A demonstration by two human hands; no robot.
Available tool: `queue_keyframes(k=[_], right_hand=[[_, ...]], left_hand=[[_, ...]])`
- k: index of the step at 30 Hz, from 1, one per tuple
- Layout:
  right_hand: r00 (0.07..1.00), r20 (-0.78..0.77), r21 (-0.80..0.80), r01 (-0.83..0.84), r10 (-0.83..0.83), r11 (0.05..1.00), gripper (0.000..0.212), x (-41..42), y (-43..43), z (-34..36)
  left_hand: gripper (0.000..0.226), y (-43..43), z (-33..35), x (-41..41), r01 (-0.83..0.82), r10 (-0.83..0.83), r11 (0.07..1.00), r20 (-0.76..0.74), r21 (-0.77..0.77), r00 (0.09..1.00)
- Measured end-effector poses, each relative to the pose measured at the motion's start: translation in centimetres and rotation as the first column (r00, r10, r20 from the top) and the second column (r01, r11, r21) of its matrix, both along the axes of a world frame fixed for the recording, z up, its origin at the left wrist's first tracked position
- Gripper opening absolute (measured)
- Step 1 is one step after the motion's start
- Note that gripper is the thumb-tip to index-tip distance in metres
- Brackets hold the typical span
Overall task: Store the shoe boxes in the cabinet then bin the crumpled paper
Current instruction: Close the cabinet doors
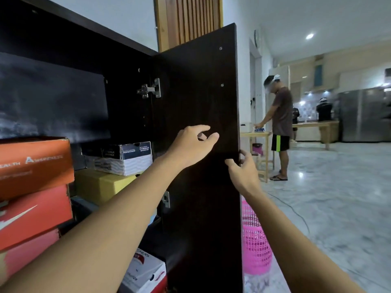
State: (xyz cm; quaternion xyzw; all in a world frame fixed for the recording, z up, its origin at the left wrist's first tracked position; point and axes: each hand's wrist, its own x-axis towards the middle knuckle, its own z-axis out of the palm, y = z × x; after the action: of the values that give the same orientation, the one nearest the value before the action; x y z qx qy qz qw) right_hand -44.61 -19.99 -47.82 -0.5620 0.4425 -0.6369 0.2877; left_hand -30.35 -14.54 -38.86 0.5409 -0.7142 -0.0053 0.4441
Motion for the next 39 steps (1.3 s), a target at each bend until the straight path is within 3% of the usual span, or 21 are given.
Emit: queue_keyframes(k=[4,8,12,14,19,23,31,39], right_hand=[[1.000,0.012,-0.054,-0.022,0.023,0.998,0.044,0.1,0.9,-0.8],[0.994,-0.038,-0.251,-0.110,0.104,0.962,0.026,2.5,3.4,-2.3],[0.960,-0.224,-0.479,-0.260,0.170,0.839,0.033,6.7,5.3,-3.3],[0.940,-0.284,-0.541,-0.318,0.187,0.778,0.041,9.1,6.0,-3.6],[0.905,-0.290,-0.498,-0.421,0.313,0.758,0.047,16.0,7.0,-4.4],[0.870,-0.358,-0.438,-0.478,0.339,0.762,0.050,20.3,7.3,-4.2],[0.833,-0.450,-0.385,-0.506,0.322,0.772,0.064,26.7,6.5,-3.8],[0.780,-0.605,-0.338,-0.436,0.162,0.834,0.076,31.8,4.7,-3.6]], left_hand=[[0.061,0.8,-0.6,-0.8,0.043,-0.043,0.999,-0.031,0.006,0.999],[0.070,2.0,-1.4,0.3,-0.028,0.019,0.992,-0.070,-0.125,0.997],[0.075,4.4,-2.3,2.8,-0.103,0.078,0.945,-0.094,-0.309,0.993],[0.074,5.9,-2.3,5.1,-0.146,0.105,0.933,-0.136,-0.330,0.985],[0.074,8.3,-1.6,12.0,-0.133,0.094,0.969,-0.189,-0.209,0.978],[0.072,8.6,-1.6,15.4,-0.173,0.119,0.963,-0.253,-0.205,0.960],[0.068,6.8,-2.1,21.1,-0.269,0.210,0.931,-0.241,-0.245,0.947],[0.065,4.3,-2.5,25.8,-0.458,0.393,0.848,-0.263,-0.265,0.881]])
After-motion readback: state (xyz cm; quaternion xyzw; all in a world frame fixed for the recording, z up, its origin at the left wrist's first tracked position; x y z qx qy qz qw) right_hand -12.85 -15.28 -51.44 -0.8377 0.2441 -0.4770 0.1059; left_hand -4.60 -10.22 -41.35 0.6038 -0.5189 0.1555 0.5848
